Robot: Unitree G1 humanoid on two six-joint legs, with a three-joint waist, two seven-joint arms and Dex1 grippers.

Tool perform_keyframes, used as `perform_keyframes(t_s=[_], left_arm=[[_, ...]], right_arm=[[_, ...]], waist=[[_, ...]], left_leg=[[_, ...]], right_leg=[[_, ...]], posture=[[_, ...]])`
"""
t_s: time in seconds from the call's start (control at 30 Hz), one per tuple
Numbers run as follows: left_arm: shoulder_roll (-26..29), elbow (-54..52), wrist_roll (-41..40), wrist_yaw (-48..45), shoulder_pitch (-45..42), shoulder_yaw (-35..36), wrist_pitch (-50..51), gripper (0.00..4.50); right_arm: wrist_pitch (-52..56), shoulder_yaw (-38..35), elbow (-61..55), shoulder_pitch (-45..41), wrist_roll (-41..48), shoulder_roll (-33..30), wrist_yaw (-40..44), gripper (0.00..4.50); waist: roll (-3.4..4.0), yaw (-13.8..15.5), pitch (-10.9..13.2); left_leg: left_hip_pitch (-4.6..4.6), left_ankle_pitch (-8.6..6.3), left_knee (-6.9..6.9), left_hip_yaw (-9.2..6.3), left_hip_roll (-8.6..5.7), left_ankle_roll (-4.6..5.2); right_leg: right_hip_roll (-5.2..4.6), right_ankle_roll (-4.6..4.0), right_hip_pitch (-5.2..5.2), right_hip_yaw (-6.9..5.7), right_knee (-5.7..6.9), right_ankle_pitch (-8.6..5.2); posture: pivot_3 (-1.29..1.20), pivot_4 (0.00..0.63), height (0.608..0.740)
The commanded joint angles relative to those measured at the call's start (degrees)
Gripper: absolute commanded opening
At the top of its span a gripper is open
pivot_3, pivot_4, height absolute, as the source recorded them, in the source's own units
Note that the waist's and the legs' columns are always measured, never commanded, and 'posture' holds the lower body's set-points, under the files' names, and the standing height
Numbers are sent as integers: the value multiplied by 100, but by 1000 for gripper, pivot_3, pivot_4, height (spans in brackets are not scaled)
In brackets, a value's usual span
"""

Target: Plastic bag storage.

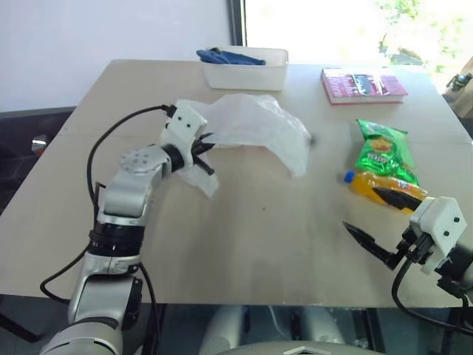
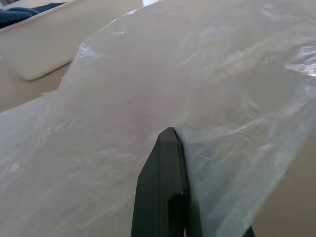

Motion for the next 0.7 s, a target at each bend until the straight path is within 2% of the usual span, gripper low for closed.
perform_keyframes(t_s=[0.03,0.17,0.27,0.37,0.43,0.47,0.6,0.7], left_arm=[[73,-809,-192,-162,-9,-213,402,20],[-1,-1198,-332,-108,80,-297,794,20],[268,-1230,-85,-244,274,-556,354,20],[558,-1141,305,-394,446,-850,-448,840],[745,-1042,657,-442,541,-1020,-1133,1775],[797,-1010,721,-481,589,-1041,-1330,2041],[989,-877,914,-684,744,-1031,-2120,2041],[946,-745,966,-668,768,-950,-2327,2041]], right_arm=[[-149,96,-89,-55,-121,7,-37,4500],[-231,181,-58,-13,-230,56,-32,4500],[-305,208,-33,44,-272,81,-15,4500],[-355,210,-19,82,-286,121,2,4500],[-398,180,-48,145,-263,138,45,4500],[-413,159,-78,188,-223,147,70,4500],[-487,40,-212,404,-88,157,202,4500],[-543,15,-216,501,-116,160,203,4500]], waist=[[0,4,0],[0,13,0],[0,-11,0],[0,-1,0],[0,16,0],[0,25,0],[0,27,0],[0,22,0]], left_leg=[[0,0,0,-1,0,0],[1,0,3,-1,1,0],[6,0,2,1,3,0],[8,0,1,2,5,-1],[7,0,1,2,4,-1],[7,0,2,2,4,0],[6,0,1,1,2,0],[6,0,1,1,2,0]], right_leg=[[0,0,0,0,0,0],[-1,0,4,1,1,0],[1,0,4,5,2,0],[3,0,4,7,4,0],[1,0,4,7,4,0],[-1,0,5,6,3,0],[-10,0,5,5,0,0],[-9,0,5,4,1,0]], posture=[[0,150,740],[0,150,740],[0,150,740],[0,150,740],[0,150,740],[0,150,740],[0,150,740],[0,150,740]])
